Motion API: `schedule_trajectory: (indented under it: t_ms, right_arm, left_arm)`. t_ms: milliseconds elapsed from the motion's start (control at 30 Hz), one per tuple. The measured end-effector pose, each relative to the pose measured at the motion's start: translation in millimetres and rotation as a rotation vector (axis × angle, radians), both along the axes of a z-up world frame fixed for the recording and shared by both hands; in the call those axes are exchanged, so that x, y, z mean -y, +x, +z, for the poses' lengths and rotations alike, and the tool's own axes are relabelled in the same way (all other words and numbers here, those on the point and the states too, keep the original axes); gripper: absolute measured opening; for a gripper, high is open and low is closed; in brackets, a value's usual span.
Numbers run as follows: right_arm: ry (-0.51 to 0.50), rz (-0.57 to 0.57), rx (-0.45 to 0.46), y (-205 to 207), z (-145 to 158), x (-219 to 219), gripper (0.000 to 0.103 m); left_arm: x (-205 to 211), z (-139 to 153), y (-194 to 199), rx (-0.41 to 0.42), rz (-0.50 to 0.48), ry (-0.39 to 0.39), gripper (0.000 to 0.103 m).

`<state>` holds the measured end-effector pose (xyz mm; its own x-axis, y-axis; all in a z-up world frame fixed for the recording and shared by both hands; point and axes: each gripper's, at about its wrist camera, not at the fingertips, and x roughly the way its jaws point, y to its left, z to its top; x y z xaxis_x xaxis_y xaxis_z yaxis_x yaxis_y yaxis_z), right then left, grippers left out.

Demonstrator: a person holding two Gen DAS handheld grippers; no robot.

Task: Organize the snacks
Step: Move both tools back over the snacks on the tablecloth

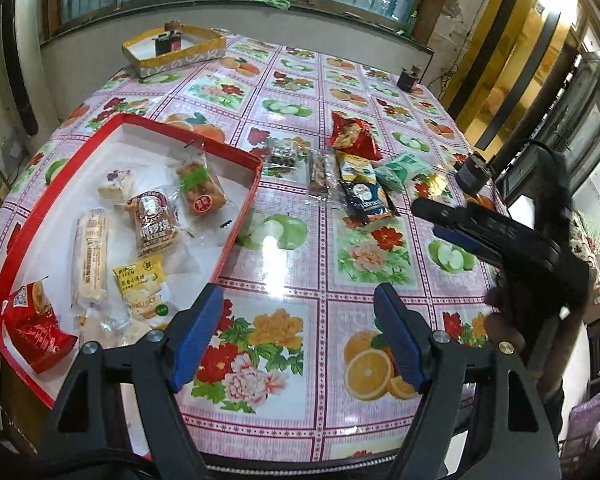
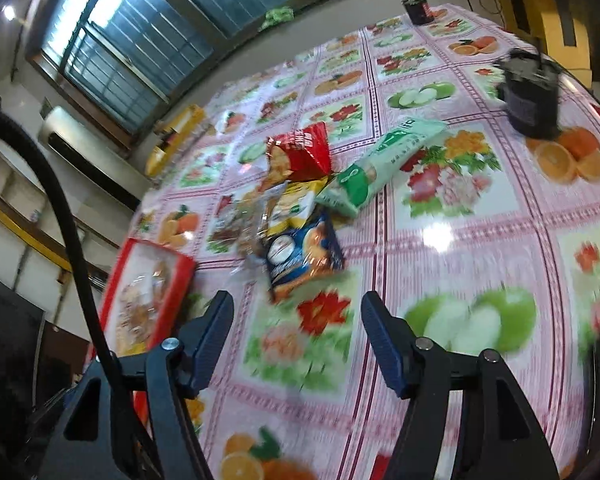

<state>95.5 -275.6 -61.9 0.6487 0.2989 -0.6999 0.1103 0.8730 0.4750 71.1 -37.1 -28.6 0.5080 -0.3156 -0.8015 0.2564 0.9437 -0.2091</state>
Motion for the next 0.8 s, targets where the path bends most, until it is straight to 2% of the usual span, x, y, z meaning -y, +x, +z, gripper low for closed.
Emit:
schedule_trajectory:
  t_ms: [200,400,467,567,633,733,767,800]
  right_arm:
    - [-0.039,0.056,-0.074,56.9,-15.7,-3.2,0.069]
    - [-0.028,-0.033,-0.156,79.9,-20.8,-3.2,0.069]
    - [-0.058,-0.059,-0.168,90.4,-19.9,-7.8,0.069]
    - [-0.182,-0.043,-0.164,94.4,-18.7,-24.5,0.068]
    - [-0.28,0.008,-0.151,88.6,-20.2,-39.7,0.063]
    - [-0.347,0.094,-0.146,71.2,-21.2,-52.6,0.054]
    - [-0.354,0.117,-0.145,63.8,-21.5,-54.6,0.047]
    - [-0.354,0.128,-0.144,58.0,-21.4,-54.8,0.045]
  left_arm:
    - [-6.0,-3.1,10.7,-0.019,0.023,-0.006,0.078]
    - [-9.3,-3.2,12.4,-0.024,0.028,-0.02,0.078]
    - [-10.2,-3.9,12.5,-0.027,0.03,-0.022,0.078]
    - [-11.5,-5.1,12.5,-0.032,0.03,-0.023,0.078]
    - [-12.3,-5.7,11.9,-0.032,0.03,-0.026,0.078]
    - [-13.0,-7.6,11.3,-0.038,0.029,-0.03,0.078]
    - [-13.1,-8.0,11.4,-0.039,0.028,-0.032,0.078]
    - [-12.5,-8.3,11.1,-0.04,0.027,-0.034,0.078]
